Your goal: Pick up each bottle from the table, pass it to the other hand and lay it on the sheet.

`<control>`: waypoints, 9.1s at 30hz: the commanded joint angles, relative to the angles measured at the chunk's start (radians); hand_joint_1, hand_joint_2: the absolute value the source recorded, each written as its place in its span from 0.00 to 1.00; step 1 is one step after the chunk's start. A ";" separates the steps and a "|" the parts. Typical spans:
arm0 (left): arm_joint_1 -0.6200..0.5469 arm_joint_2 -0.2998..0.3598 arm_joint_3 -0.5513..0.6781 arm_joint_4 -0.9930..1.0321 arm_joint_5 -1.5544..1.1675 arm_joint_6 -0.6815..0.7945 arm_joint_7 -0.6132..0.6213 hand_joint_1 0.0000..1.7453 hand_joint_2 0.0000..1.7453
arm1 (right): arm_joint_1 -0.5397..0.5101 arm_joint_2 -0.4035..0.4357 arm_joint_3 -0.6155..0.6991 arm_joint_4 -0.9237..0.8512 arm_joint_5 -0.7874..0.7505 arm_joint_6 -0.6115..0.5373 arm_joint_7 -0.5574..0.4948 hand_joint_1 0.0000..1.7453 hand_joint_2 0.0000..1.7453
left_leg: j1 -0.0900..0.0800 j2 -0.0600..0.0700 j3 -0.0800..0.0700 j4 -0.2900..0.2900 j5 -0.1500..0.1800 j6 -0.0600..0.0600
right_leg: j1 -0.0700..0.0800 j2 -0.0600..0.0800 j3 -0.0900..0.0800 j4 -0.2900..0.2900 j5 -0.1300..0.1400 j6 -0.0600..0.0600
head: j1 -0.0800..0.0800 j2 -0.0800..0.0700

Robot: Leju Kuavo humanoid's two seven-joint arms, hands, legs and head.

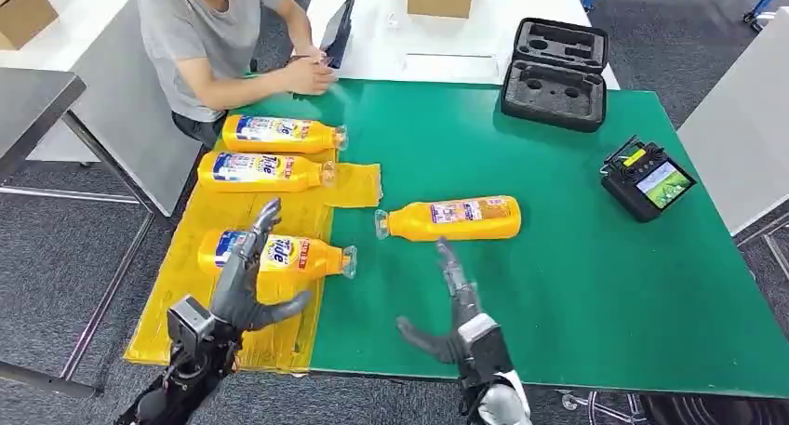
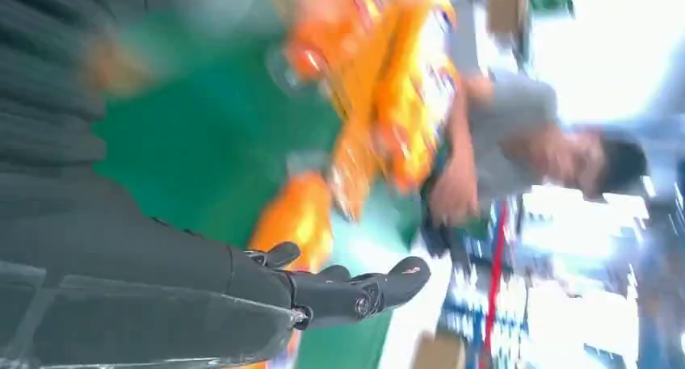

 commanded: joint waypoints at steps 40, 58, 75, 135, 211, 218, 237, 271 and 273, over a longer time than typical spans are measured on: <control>0.150 -0.163 0.068 -0.145 0.187 -0.149 -0.070 0.00 1.00 | 0.301 -0.046 -0.317 -0.584 0.072 -0.446 0.002 0.00 1.00 | 0.000 0.000 0.001 -0.001 -0.001 -0.001 | 0.001 0.000 0.002 -0.002 0.000 -0.002 | 0.000 0.000; 0.111 -0.187 0.080 -0.046 0.166 -0.127 -0.070 0.00 1.00 | 0.259 -0.002 -0.385 -0.433 0.169 -0.360 0.002 0.00 1.00 | 0.001 0.000 0.003 -0.002 0.000 -0.001 | 0.001 -0.001 0.004 -0.003 0.001 -0.002 | 0.000 0.000; 0.095 -0.209 0.137 -0.014 0.174 -0.137 -0.070 0.00 1.00 | 0.226 -0.034 -0.378 -0.307 0.264 -0.268 0.008 0.00 1.00 | 0.001 0.001 0.004 -0.003 0.000 -0.001 | 0.001 0.001 0.004 -0.004 0.001 -0.002 | 0.000 0.000; 0.031 -0.211 0.100 0.087 0.169 -0.144 -0.070 0.00 1.00 | -0.176 -0.231 -0.168 0.217 0.660 0.107 0.212 0.00 1.00 | 0.000 0.001 0.003 -0.001 0.000 -0.001 | 0.000 0.000 0.004 -0.002 0.001 -0.002 | 0.000 0.000; 0.014 -0.230 0.091 0.068 0.175 -0.075 -0.070 0.00 1.00 | -0.204 -0.210 -0.212 0.244 0.333 0.184 0.050 1.00 1.00 | 0.000 0.000 0.003 0.000 0.000 -0.001 | 0.000 0.000 0.004 -0.001 0.002 -0.003 | 0.000 0.000; 0.013 -0.230 0.105 0.048 0.192 -0.070 -0.070 0.00 1.00 | -0.165 -0.193 -0.235 0.176 0.292 0.169 0.033 1.00 1.00 | -0.001 0.000 0.002 0.000 0.000 -0.001 | 0.000 0.000 0.002 0.000 0.002 -0.003 | 0.000 0.000; 0.011 -0.274 0.173 0.149 0.274 -0.197 -0.070 0.00 1.00 | -0.119 -0.189 -0.194 0.043 0.166 0.143 0.002 1.00 1.00 | -0.001 0.000 0.002 0.000 0.000 -0.001 | 0.000 0.000 0.002 -0.001 0.002 -0.003 | 0.000 0.000; -0.053 -0.352 0.134 0.340 0.299 -0.473 -0.070 0.00 1.00 | -0.177 -0.199 0.105 0.038 0.059 0.181 0.002 1.00 1.00 | 0.000 0.002 0.003 -0.001 0.000 -0.001 | 0.001 0.001 0.004 -0.002 0.002 -0.003 | 0.000 0.000; -0.053 -0.352 0.134 0.340 0.299 -0.473 -0.070 0.00 1.00 | -0.177 -0.199 0.105 0.038 0.059 0.181 0.002 1.00 1.00 | 0.000 0.001 0.002 0.000 0.000 -0.001 | 0.000 0.001 0.002 -0.001 0.002 -0.003 | 0.000 0.000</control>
